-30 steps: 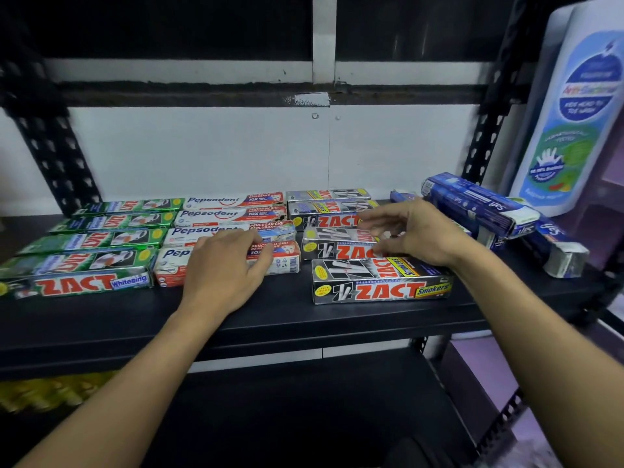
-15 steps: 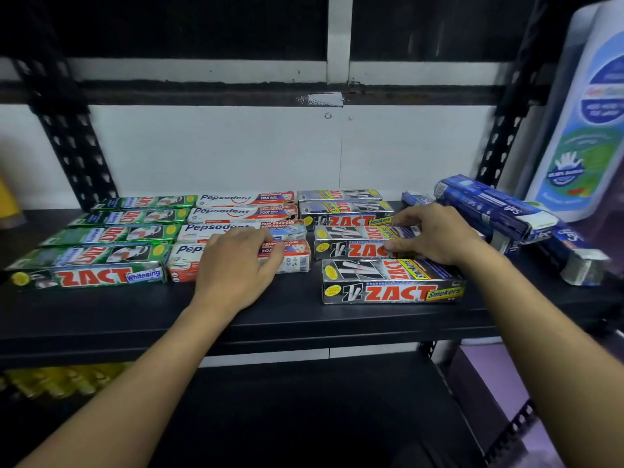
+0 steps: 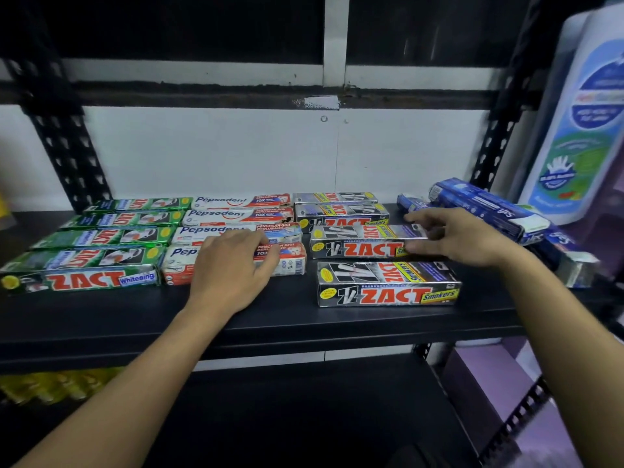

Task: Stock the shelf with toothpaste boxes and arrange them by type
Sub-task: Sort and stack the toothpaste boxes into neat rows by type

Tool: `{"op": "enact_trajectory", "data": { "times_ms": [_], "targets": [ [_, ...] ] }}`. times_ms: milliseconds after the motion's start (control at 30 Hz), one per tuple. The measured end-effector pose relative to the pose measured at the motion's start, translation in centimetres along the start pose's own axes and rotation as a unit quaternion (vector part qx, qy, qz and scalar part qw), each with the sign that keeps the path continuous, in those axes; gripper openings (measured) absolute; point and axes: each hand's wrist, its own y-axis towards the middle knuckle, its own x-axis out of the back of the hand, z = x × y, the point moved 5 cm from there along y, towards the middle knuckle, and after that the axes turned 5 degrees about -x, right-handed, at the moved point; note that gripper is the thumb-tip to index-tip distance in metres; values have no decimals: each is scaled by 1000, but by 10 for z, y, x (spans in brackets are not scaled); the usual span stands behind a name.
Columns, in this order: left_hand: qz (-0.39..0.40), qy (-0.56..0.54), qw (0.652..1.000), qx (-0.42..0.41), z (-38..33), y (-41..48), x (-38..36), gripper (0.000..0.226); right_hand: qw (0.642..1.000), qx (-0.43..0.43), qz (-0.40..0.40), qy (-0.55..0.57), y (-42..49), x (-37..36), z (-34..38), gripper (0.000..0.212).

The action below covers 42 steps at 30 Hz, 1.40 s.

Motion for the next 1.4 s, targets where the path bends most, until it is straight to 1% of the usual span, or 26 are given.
{"op": "enact_trajectory", "data": {
  "times_ms": [167, 233, 300, 333, 400, 500, 567, 667, 733, 800, 933, 967, 1033, 1100, 1133, 1200, 1233, 1333, 1400],
  "targets": [
    [1, 5, 1000, 0, -1, 0, 1, 46, 992, 26, -29, 117, -12, 13, 5, 56],
    [1, 6, 1000, 1, 0, -1, 1, 47, 974, 45, -63, 213, -14, 17, 9, 54],
    [-3, 5, 1000, 0, -1, -1, 1, 44, 944, 66, -94, 310, -13, 26, 12, 54],
    [-6, 4, 1000, 0, -1, -1, 1, 43, 932, 76, -104, 339, -11, 30, 13, 53],
    [-7, 2, 1000, 0, -1, -1, 1, 41, 922, 89, -122, 357, -6, 37, 14, 48],
    [-14, -3, 1000, 0, 0, -1, 1, 36, 905, 81, -146, 392, 3, 41, 18, 34],
    [-19, -6, 1000, 1, -1, -1, 2, 35, 892, 72, -153, 420, 7, 36, 26, 29],
    [-17, -9, 1000, 5, -1, -1, 2, 36, 899, 84, -192, 383, 4, 26, 44, 39],
    [-16, -9, 1000, 6, -2, -1, 3, 36, 896, 104, -197, 384, 4, 22, 53, 43],
    [-14, -8, 1000, 5, -2, -1, 3, 36, 898, 124, -193, 376, 6, 24, 63, 41],
    [-14, -14, 1000, 4, -1, -1, 3, 36, 892, 156, -121, 407, 15, 27, 82, 31],
    [-15, -12, 1000, 3, 0, -1, 3, 37, 897, 169, -101, 396, 17, 29, 87, 31],
    [-15, -11, 1000, 1, 0, -1, 2, 36, 917, 189, -63, 345, 20, 33, 94, 29],
    [-14, -11, 1000, 1, 0, 0, 2, 36, 936, 184, -39, 298, 22, 30, 97, 31],
    [-13, -11, 1000, 1, 1, 0, 1, 36, 946, 186, -43, 262, 22, 26, 99, 32],
    [-12, -12, 1000, 2, 0, 0, 2, 36, 968, 200, -73, 133, 24, 15, 104, 32],
    [-12, -13, 1000, 3, 0, -1, 2, 36, 972, 206, -71, 85, 25, 6, 104, 33],
    [-10, -14, 1000, 2, -1, -1, 3, 36, 982, 175, 12, 71, 30, -20, 92, 31],
    [-9, -16, 1000, 4, 0, -1, 3, 37, 984, 177, 34, 15, 27, -30, 85, 22]
  ]
}}
